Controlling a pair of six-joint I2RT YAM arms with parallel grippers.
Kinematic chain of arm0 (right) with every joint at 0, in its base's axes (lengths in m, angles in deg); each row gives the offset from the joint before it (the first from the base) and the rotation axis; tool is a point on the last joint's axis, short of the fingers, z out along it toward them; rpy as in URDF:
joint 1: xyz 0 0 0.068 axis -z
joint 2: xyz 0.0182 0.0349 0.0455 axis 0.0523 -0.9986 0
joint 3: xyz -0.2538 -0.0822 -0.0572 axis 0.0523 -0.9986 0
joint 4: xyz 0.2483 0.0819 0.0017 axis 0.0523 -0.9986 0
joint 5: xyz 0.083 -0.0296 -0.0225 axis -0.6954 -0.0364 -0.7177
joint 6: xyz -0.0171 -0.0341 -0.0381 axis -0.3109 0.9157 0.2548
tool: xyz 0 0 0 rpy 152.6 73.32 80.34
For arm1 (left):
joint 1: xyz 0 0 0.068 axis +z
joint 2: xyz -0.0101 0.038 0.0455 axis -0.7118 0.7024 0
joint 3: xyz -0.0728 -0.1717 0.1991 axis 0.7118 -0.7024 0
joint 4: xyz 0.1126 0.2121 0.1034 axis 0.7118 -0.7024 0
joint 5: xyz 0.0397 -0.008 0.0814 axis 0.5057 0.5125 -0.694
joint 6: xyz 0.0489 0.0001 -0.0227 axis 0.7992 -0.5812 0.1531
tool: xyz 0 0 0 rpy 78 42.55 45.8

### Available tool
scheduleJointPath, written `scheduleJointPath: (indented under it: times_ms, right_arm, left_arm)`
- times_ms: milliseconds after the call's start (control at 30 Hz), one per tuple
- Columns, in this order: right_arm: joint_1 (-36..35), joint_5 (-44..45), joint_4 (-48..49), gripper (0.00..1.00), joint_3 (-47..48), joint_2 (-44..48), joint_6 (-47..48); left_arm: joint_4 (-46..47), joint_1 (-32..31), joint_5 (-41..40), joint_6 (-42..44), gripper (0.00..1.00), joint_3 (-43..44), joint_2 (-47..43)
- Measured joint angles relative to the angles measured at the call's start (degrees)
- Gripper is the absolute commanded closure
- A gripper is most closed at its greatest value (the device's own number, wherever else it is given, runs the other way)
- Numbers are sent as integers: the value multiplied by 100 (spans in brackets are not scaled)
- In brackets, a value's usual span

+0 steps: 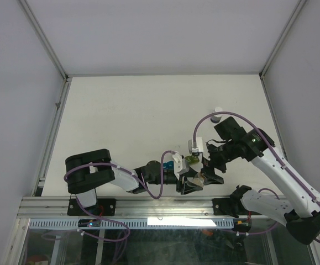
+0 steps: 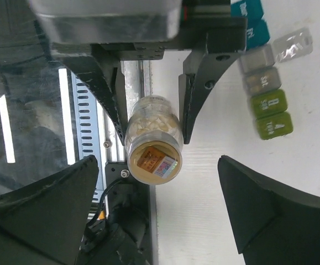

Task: Sort the pills into containers

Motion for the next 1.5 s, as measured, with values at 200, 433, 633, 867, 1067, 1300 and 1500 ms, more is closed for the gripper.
scheduleJointPath:
  times_ms: [200,433,633,867,1067,1300,1500]
  right_arm:
    - [-48,238,151,18,-219,-247,-417]
    - [-223,450,313,47,-341,-275,-616]
    - [-267,391,282,80,-337,-352,-367]
    - [-280,116,-295,100,-133,-481,1679]
    - [-317,59,-876,100,-66,-299,4236]
    - [-319,63,-1255,89,192,-356,5250]
    - [-317,-42,-1104,36,-70,-214,5130]
  left_arm:
    - [0,0,-151,-31,100,0,0]
    - [-2,0,-289,-37,100,0,0]
    - [-24,0,-313,-37,100,0,0]
    - [37,0,-129,-9,100,2,7]
    - [175,4,87,125,100,81,81]
    - [374,15,144,232,100,98,81]
    - [330,15,264,240,100,98,127]
